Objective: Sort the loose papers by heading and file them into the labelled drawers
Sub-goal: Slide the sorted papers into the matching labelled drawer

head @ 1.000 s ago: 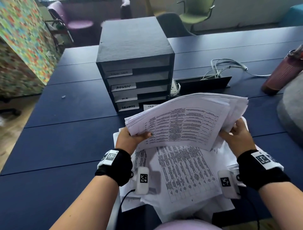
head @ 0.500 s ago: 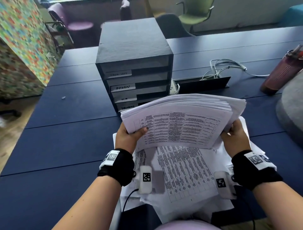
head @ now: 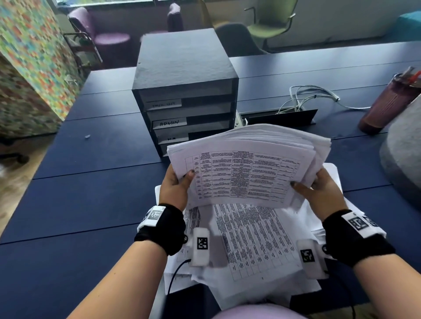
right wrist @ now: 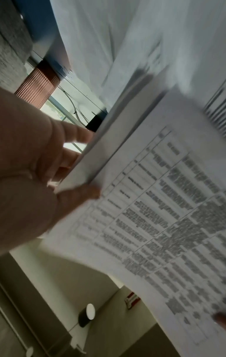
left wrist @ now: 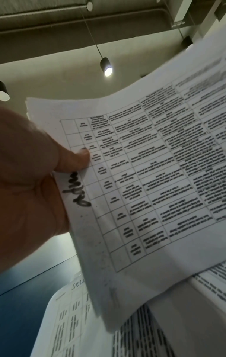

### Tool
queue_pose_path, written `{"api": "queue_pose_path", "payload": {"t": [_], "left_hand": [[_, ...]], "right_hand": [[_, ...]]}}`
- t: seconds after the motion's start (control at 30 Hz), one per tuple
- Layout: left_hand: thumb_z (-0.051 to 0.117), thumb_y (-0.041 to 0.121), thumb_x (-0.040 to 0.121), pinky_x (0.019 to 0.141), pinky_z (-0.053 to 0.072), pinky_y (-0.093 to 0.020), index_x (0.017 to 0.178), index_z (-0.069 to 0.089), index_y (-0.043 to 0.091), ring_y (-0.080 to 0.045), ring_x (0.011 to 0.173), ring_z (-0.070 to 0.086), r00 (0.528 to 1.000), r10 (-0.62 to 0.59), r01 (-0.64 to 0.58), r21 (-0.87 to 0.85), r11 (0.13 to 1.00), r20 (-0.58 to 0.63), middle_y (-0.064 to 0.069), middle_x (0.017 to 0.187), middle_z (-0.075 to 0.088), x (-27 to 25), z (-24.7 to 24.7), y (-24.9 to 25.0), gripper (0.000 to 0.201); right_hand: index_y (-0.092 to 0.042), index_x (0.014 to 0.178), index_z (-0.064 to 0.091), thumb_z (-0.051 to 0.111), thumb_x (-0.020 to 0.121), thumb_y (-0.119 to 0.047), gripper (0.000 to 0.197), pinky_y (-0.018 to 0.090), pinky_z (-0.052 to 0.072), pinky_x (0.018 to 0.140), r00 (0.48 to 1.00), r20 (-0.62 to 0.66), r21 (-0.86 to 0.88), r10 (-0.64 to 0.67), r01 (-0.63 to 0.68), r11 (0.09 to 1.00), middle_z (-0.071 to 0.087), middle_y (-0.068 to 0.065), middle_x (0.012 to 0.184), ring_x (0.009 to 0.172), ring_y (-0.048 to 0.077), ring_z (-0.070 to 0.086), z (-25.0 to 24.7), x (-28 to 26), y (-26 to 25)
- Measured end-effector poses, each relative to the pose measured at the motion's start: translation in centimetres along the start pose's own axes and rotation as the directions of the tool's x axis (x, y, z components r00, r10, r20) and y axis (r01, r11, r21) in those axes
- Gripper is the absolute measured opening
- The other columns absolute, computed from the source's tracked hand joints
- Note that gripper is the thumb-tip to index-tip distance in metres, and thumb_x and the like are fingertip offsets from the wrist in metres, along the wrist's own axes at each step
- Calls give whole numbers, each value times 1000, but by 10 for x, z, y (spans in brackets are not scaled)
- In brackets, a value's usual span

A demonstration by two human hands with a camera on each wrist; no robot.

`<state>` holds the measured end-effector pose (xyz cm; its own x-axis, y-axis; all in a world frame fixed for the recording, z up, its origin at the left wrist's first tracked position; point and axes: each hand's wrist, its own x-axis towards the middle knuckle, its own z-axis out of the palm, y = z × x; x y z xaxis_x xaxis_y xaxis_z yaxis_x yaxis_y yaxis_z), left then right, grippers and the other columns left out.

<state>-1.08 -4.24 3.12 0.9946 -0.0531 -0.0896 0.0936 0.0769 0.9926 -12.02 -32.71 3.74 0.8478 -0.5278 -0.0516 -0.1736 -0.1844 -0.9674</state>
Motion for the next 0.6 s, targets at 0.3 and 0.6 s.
{"api": "queue_pose_path", "payload": {"t": [0.3,0.6], "left_hand": [[70,8,76,78,49,-31,99,64,30,-14,89,64,999,46,-44,-88,995,16,9,93,72,2,-11,5,32],[68,7,81,73,50,-24,93,67,27,-9,82,66,999,2,-6,-60,998,-53,11,86,73,-2,-9,-4,23]], "right_hand": [[-19,83,57,66,76,8,29,14,51,65,998,-29,120,-48,51,992,69,-19,65,61,-9,62,-13,16,-17],[-21,70,74,83,51,-50,36,33,52,80,997,68,63,36,-40,997,73,-7,73,80,17,65,-16,25,-8]]}}
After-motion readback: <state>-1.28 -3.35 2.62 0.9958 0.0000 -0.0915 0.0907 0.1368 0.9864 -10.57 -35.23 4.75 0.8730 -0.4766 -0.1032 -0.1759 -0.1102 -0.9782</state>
